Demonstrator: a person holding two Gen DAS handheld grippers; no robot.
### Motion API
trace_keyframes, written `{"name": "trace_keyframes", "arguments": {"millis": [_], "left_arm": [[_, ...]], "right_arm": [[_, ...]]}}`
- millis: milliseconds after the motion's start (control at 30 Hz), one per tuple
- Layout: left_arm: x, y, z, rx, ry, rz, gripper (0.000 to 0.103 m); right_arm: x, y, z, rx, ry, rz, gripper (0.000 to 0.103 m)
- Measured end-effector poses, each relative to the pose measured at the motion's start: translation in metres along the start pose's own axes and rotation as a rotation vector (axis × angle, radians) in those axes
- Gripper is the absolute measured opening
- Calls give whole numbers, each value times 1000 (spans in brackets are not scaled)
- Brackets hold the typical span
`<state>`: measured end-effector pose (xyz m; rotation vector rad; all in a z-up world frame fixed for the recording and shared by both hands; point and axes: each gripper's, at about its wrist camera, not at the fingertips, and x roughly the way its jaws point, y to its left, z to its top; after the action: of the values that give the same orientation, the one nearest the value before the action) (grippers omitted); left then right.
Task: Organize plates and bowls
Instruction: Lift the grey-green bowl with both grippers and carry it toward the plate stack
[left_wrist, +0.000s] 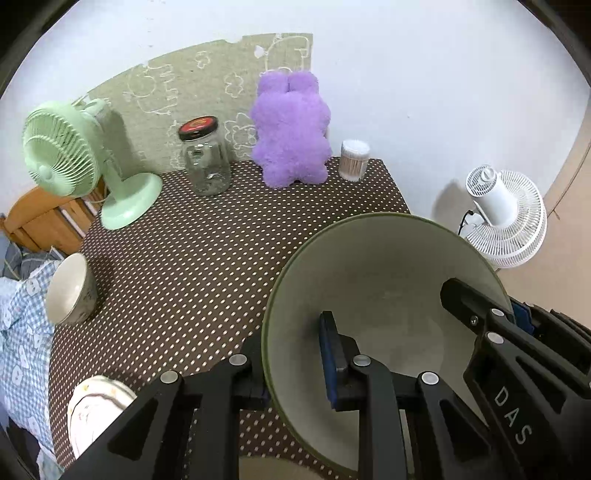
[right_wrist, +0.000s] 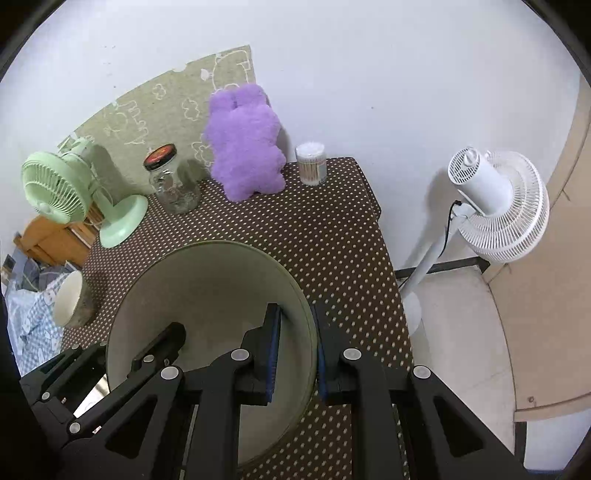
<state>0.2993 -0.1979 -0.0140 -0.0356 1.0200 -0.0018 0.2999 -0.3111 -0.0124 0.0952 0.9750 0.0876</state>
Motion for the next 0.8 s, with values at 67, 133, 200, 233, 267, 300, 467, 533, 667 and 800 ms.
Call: {"name": "trace_keyframes", "arguments": {"millis": [67, 133, 200, 233, 267, 300, 467, 533, 667, 800], "left_arm": [[-10, 6, -7, -7, -8, -4, 19], [-16, 11, -11, -7, -13, -5, 19], [-25, 17, -19, -6, -16, -6, 19], [-27, 20, -21, -5, -18, -6, 19], [-31, 22, -24, -4, -20, -7, 19], [-34, 25, -28, -1, -22, -8, 19], [-47, 39, -48, -4, -28, -12, 20], [-48, 45, -55, -17, -21, -20, 20], [-51, 54, -70, -18, -15, -23, 21], [-51, 59, -84, -7, -2, -21, 20]], "right_arm": [[-9, 6, -6, -3, -9, -2, 20], [-17, 12, -12, -2, -16, -4, 20], [-26, 19, -21, 3, -20, -6, 20], [-29, 22, -24, 3, -21, -7, 20], [-33, 25, -28, 4, -23, -9, 20], [-36, 28, -32, 3, -24, -11, 20], [-51, 43, -53, -2, -32, -17, 20], [-55, 48, -61, 0, -31, -21, 20], [-59, 58, -76, 0, -31, -29, 20], [-59, 65, -94, 13, -16, -31, 20]]}}
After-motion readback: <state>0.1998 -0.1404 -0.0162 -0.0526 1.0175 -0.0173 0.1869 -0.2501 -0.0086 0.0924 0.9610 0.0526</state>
